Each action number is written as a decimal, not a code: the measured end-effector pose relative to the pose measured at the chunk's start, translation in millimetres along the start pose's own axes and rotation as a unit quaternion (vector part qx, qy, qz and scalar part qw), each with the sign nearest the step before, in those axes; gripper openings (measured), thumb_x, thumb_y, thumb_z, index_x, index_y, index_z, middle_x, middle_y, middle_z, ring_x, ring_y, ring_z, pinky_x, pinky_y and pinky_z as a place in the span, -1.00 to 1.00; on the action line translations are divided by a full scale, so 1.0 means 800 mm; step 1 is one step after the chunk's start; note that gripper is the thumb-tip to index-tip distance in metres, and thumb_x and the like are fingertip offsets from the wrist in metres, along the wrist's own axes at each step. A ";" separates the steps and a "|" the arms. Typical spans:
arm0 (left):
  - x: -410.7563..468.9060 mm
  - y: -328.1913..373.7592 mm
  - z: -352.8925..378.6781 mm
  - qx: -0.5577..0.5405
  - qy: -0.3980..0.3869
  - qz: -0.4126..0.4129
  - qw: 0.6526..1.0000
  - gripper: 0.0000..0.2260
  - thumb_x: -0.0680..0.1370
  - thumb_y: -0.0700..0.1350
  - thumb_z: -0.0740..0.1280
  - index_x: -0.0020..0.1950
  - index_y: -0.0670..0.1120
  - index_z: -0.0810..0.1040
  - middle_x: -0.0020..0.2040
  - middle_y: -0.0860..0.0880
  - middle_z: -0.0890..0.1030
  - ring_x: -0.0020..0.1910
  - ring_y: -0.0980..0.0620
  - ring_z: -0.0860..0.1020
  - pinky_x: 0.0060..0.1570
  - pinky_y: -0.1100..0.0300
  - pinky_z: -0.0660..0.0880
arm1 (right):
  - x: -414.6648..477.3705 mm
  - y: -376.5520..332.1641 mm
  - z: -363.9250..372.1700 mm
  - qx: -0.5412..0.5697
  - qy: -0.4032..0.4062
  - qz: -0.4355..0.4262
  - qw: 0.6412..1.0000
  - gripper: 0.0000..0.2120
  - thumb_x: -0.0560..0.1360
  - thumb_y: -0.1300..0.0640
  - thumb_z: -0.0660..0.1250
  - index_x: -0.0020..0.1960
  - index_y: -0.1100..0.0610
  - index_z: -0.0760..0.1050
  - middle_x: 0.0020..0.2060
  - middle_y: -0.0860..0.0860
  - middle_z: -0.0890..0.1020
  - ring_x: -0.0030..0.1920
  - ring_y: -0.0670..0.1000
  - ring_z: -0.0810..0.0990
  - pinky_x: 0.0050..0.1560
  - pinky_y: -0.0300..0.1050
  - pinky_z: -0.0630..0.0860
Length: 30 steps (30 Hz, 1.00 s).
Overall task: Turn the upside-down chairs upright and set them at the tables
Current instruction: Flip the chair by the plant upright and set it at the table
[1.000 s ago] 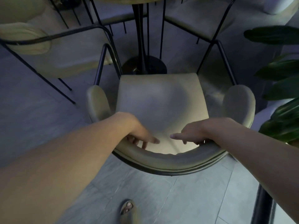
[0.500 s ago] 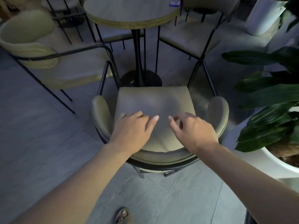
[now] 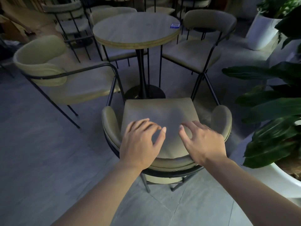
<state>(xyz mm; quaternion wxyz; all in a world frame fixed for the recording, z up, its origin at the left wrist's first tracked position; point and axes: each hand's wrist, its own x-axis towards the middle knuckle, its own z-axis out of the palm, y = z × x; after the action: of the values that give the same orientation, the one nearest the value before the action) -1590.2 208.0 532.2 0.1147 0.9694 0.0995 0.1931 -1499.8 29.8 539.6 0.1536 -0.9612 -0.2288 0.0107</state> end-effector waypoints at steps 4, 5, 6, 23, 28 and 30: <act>0.030 0.004 0.012 -0.002 0.001 -0.012 1.000 -0.53 0.66 0.21 0.03 0.09 0.04 0.68 0.06 0.12 0.69 0.26 0.08 0.54 0.30 0.03 0.37 | 0.032 0.012 -0.003 -0.005 -0.008 0.003 1.000 -0.55 0.61 -0.30 -0.08 0.29 -0.24 0.47 0.21 -0.18 0.61 0.18 0.00 0.58 -0.11 -0.08 0.34; 0.039 0.004 0.016 -0.003 0.004 -0.014 1.000 -0.54 0.66 0.21 0.04 0.08 0.04 0.68 0.05 0.11 0.70 0.25 0.08 0.54 0.29 0.03 0.38 | 0.042 0.015 -0.003 -0.007 -0.010 0.005 1.000 -0.55 0.61 -0.30 -0.09 0.29 -0.25 0.46 0.22 -0.18 0.61 0.18 0.02 0.58 -0.11 -0.07 0.34; 0.047 0.004 0.019 -0.003 0.005 -0.016 1.000 -0.54 0.66 0.21 0.05 0.07 0.03 0.68 0.05 0.11 0.70 0.24 0.07 0.55 0.29 0.03 0.38 | 0.052 0.018 -0.004 -0.009 -0.011 0.007 1.000 -0.55 0.61 -0.31 -0.10 0.29 -0.25 0.46 0.23 -0.17 0.61 0.17 0.03 0.59 -0.10 -0.07 0.34; 0.134 -0.010 0.054 0.016 -0.035 -0.026 0.999 -0.50 0.65 0.26 -0.04 0.23 0.10 0.63 0.23 0.14 0.64 0.39 0.09 0.44 0.42 -0.06 0.26 | 0.141 0.027 -0.009 -0.024 -0.028 0.010 0.999 -0.52 0.62 -0.32 -0.08 0.38 -0.23 0.42 0.32 -0.13 0.57 0.28 0.03 0.54 0.12 0.00 0.43; 0.135 -0.010 0.054 0.035 -0.076 -0.032 0.996 -0.46 0.64 0.30 -0.06 0.27 0.11 0.61 0.29 0.12 0.61 0.42 0.06 0.41 0.43 -0.10 0.24 | 0.140 0.027 -0.010 -0.042 -0.043 0.009 0.998 -0.51 0.61 -0.33 -0.08 0.37 -0.23 0.44 0.28 -0.15 0.59 0.26 0.01 0.54 0.12 0.00 0.45; 0.134 -0.010 0.053 0.034 -0.086 -0.030 0.995 -0.45 0.64 0.31 -0.06 0.27 0.11 0.61 0.27 0.12 0.61 0.40 0.05 0.42 0.42 -0.10 0.25 | 0.140 0.025 -0.010 -0.054 -0.049 0.012 0.997 -0.52 0.61 -0.32 -0.06 0.37 -0.23 0.44 0.27 -0.17 0.59 0.25 -0.01 0.55 0.12 -0.01 0.45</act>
<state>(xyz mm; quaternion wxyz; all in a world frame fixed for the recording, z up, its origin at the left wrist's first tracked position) -1477.2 233.6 529.8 0.0952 0.9824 0.1246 0.1016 -1390.4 60.1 547.2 0.0895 -0.9691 -0.2251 0.0470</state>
